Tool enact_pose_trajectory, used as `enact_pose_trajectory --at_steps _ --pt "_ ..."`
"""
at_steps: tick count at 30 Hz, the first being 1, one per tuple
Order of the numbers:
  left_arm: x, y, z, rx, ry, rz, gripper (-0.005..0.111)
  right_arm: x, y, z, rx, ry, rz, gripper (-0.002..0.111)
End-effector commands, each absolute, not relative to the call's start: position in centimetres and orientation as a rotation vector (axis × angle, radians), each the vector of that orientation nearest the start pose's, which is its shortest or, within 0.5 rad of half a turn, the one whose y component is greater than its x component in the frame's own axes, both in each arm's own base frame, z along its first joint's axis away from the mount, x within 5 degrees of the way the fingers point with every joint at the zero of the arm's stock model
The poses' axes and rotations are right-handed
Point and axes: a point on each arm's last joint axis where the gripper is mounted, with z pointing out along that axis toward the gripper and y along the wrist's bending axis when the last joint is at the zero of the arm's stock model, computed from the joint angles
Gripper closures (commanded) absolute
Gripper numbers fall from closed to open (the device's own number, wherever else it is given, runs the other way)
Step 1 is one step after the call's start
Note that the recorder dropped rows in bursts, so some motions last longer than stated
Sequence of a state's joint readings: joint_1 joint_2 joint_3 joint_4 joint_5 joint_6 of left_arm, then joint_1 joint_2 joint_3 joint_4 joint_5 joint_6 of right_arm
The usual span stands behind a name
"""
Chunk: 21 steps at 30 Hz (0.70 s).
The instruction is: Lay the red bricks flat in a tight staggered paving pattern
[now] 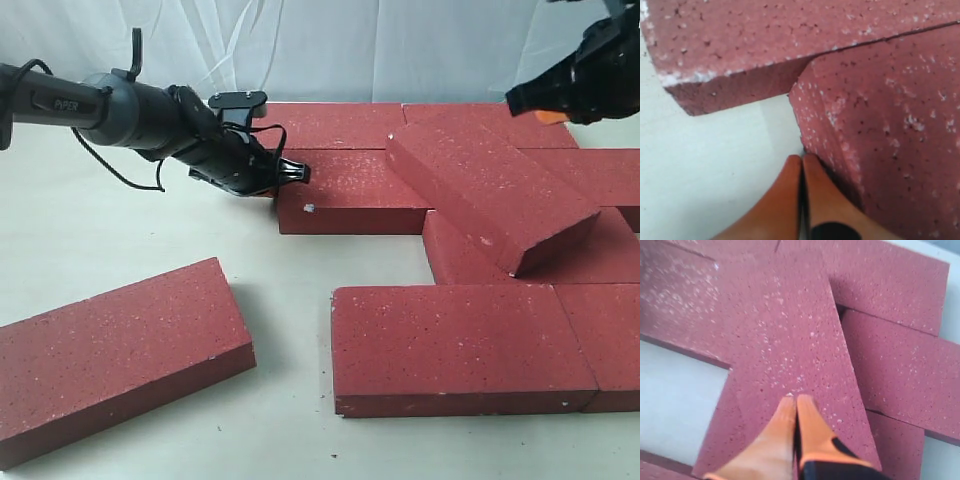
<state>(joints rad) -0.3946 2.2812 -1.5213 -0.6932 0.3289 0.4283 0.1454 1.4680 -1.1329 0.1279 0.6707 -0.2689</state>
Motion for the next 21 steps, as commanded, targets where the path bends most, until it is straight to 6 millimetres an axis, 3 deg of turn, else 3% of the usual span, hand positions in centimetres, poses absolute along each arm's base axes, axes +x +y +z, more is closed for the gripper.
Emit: enact_pose_trajectory --at_steps 1,7,21 --pt "43.2 -20.7 10.4 0.271 2.515 -0.533 0.107 26.8 5.0 32.7 -0.352 2.329 0.17 0.109" --pt "42.8 -22.0 10.5 0.291 2.488 -0.531 0.107 24.5 4.6 31.9 -0.311 2.263 0.174 0.109" --pt "42.7 -22.4 10.5 0.269 2.478 -0.541 0.107 24.7 4.9 31.3 -0.264 2.245 0.24 0.109"
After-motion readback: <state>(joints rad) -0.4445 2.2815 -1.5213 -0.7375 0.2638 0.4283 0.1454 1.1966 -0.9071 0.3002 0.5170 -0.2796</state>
